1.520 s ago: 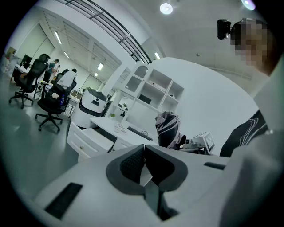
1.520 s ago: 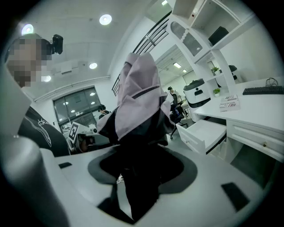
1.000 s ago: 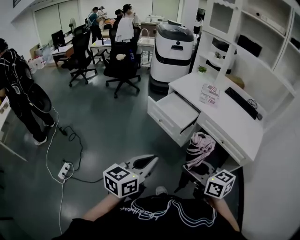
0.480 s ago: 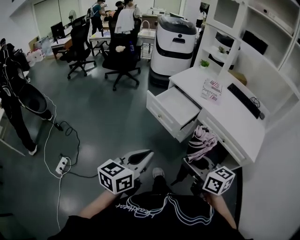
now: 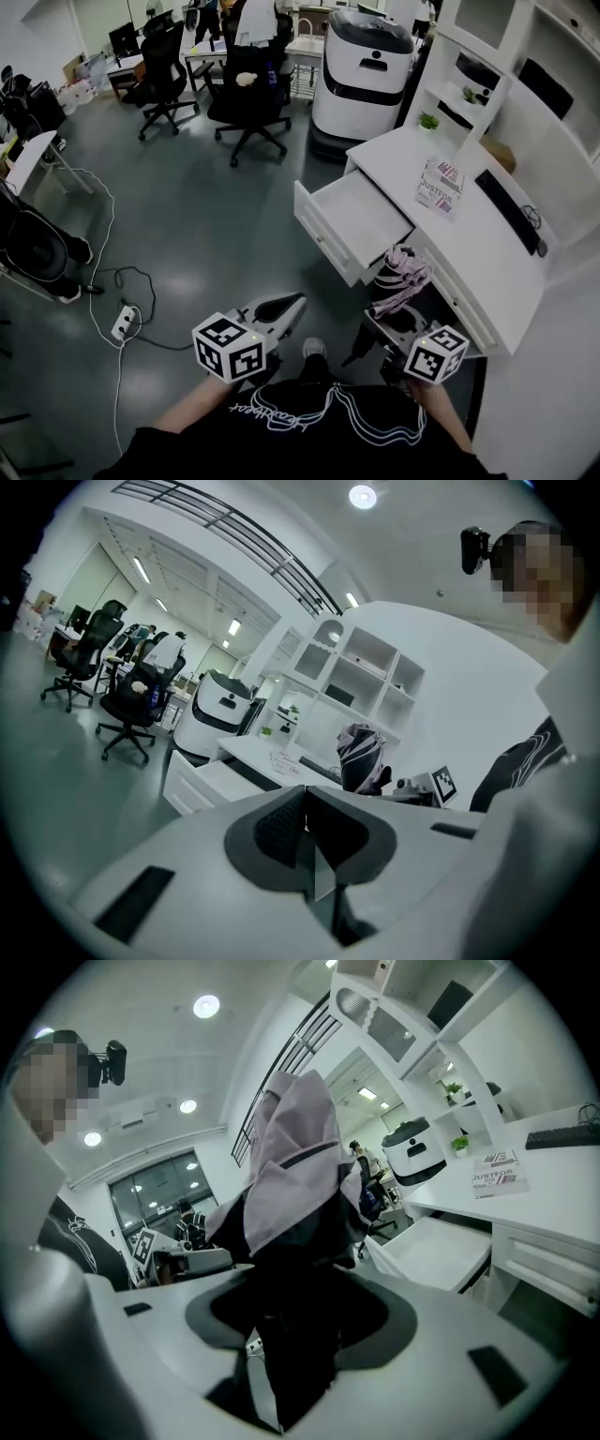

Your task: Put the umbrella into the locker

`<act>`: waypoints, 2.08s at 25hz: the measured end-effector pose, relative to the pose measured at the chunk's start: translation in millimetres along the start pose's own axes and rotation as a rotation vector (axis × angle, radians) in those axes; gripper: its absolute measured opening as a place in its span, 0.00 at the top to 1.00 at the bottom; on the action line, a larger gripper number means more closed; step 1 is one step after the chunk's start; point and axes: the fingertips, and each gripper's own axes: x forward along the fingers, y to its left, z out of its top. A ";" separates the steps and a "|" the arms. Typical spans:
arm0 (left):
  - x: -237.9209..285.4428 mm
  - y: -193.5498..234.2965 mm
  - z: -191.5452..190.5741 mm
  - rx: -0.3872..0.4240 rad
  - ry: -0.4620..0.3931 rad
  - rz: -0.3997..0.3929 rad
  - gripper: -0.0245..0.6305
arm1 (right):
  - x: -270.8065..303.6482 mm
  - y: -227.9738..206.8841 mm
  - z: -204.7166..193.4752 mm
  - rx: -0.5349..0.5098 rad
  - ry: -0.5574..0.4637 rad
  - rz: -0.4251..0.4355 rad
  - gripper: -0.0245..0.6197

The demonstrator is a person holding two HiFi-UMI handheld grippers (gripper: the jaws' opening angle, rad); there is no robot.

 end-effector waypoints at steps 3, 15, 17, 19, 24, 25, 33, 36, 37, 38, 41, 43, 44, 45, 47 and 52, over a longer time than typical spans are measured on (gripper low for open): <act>37.8 16.4 12.2 -0.013 0.015 0.009 0.95 | 14.5 -31.7 16.6 0.010 0.016 0.010 0.61; 180.4 58.6 58.0 -0.065 0.073 0.015 0.95 | 37.7 -157.7 74.5 0.038 0.044 -0.017 0.61; 189.5 64.5 61.0 -0.072 0.078 0.022 0.95 | 41.2 -168.6 80.4 0.033 0.045 -0.021 0.61; 195.7 69.9 62.8 -0.078 0.081 0.029 0.95 | 46.5 -177.7 84.6 0.028 0.046 -0.023 0.61; 207.8 81.2 66.7 -0.075 0.093 0.039 0.95 | 62.0 -198.7 91.8 0.014 0.060 -0.043 0.61; 209.9 83.2 67.5 -0.074 0.096 0.040 0.95 | 64.6 -202.3 92.4 0.014 0.064 -0.047 0.61; 223.9 112.2 75.9 -0.075 0.114 0.033 0.95 | 99.4 -222.1 98.4 0.001 0.098 -0.076 0.61; 231.9 132.2 80.1 -0.086 0.129 0.030 0.96 | 120.4 -229.6 100.5 0.004 0.117 -0.086 0.61; 235.1 139.6 81.7 -0.092 0.134 0.028 0.95 | 128.0 -232.9 100.9 0.006 0.126 -0.092 0.61; 238.4 147.0 83.2 -0.098 0.140 0.025 0.95 | 135.8 -236.6 101.2 0.009 0.136 -0.099 0.61; 248.6 170.2 85.3 -0.118 0.165 0.014 0.95 | 159.5 -248.8 101.3 0.025 0.174 -0.120 0.61; 256.5 186.6 87.3 -0.127 0.182 0.007 0.95 | 175.2 -257.1 101.1 0.035 0.202 -0.133 0.61; 260.7 195.1 89.7 -0.128 0.190 0.004 0.95 | 183.1 -261.2 101.2 0.037 0.216 -0.140 0.61; 264.7 203.6 92.5 -0.128 0.197 0.002 0.95 | 191.0 -265.3 101.2 0.038 0.229 -0.147 0.61; 271.9 220.4 97.7 -0.127 0.209 -0.003 0.95 | 206.6 -273.4 99.1 0.044 0.255 -0.159 0.61; 286.5 255.9 100.9 -0.143 0.236 -0.013 0.95 | 244.0 -292.7 84.6 0.059 0.327 -0.191 0.61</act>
